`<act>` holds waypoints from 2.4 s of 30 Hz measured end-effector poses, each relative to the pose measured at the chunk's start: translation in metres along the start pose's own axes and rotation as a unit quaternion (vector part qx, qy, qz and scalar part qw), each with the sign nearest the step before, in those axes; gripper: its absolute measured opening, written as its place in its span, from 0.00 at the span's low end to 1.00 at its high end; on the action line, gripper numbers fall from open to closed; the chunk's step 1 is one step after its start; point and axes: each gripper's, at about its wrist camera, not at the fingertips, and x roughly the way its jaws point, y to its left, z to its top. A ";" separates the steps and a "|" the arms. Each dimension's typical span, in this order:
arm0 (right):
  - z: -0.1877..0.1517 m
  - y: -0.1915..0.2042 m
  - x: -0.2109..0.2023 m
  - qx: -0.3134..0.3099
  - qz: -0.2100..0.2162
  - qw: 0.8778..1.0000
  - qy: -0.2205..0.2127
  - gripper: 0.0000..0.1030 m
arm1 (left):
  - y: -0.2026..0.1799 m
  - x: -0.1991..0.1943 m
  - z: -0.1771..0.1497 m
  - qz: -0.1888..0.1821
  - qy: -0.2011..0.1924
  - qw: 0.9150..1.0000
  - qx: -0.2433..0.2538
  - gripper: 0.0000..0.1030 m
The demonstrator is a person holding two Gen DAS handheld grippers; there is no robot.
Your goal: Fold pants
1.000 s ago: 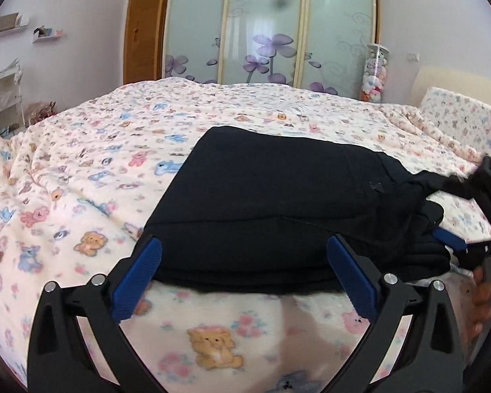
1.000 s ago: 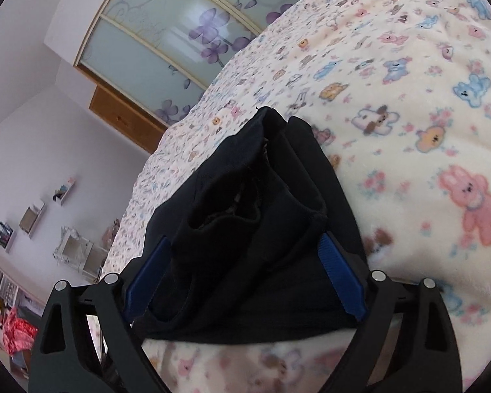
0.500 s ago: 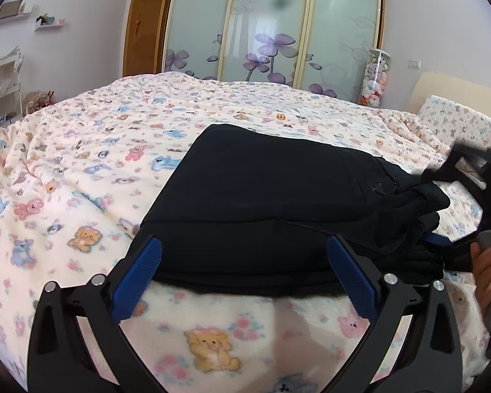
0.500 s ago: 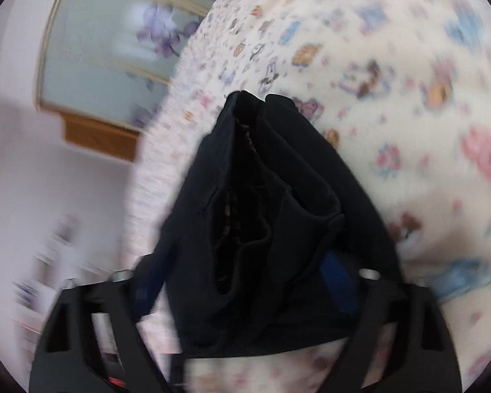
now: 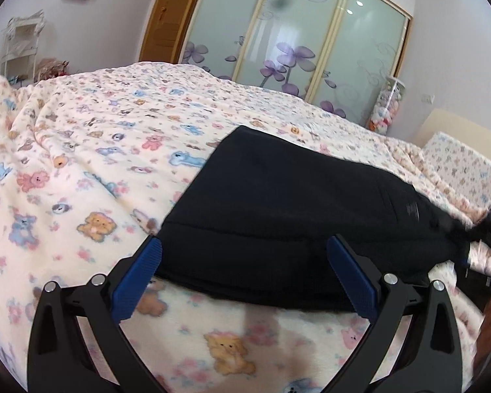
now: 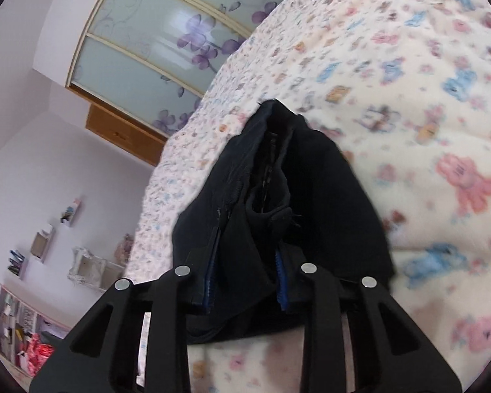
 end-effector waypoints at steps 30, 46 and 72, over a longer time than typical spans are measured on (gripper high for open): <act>0.050 -0.010 0.061 -0.055 0.011 0.997 0.049 0.51 | -0.029 0.083 0.024 -0.049 0.128 0.989 0.063 0.98; 0.013 -0.031 0.036 -0.033 0.145 0.983 0.104 0.78 | -0.032 0.080 0.008 -0.014 0.144 0.985 0.092 0.98; 0.081 -0.021 0.046 -0.133 -0.026 0.984 0.119 0.78 | -0.057 0.045 0.011 -0.024 0.052 0.987 0.147 0.98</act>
